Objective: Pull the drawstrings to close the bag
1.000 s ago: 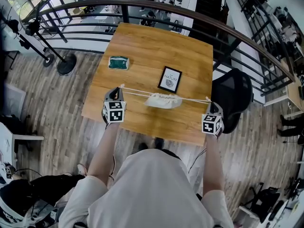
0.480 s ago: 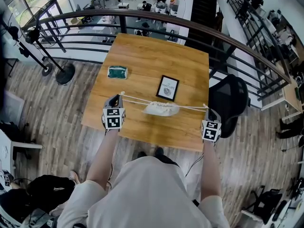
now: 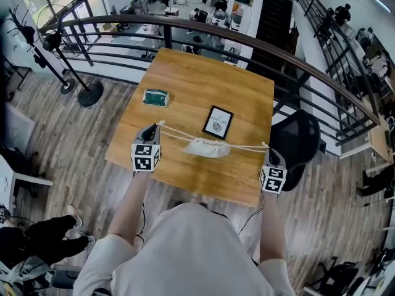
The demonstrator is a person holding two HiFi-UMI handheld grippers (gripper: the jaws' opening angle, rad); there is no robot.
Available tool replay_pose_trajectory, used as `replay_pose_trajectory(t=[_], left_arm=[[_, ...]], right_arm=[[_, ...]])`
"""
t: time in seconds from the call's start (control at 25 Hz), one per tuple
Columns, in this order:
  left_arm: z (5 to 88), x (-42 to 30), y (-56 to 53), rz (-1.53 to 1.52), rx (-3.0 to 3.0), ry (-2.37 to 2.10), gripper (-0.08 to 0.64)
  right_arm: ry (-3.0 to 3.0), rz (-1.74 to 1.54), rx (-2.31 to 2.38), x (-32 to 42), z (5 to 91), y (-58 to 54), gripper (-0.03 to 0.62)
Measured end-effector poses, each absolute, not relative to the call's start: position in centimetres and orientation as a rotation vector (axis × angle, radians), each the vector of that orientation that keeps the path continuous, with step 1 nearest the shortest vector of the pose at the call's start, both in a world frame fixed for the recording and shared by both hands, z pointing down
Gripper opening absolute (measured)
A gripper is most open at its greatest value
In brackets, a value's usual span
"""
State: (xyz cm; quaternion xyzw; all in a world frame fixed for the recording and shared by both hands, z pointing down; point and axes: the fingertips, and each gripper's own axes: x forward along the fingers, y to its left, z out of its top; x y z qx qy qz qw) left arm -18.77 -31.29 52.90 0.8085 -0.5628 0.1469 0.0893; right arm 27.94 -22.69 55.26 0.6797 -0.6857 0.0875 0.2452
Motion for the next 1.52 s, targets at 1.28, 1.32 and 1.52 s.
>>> replay_pose_trajectory(t=[1.28, 1.32, 1.52], left_arm=[[52.4, -17.4, -30.4, 0.443, 2.376, -1.755, 0.000], [52.4, -17.4, -30.4, 0.443, 2.377, -1.755, 0.000], [52.5, -17.5, -30.5, 0.444, 2.375, -1.757, 0.000]], right_arm=[[-1.952, 0.242, 1.826, 30.9, 53.8, -25.0, 0.009], [-1.951, 0.241, 1.826, 30.8, 53.9, -24.9, 0.009], [-1.950, 0.243, 1.824, 30.6, 54.0, -25.0, 0.009]])
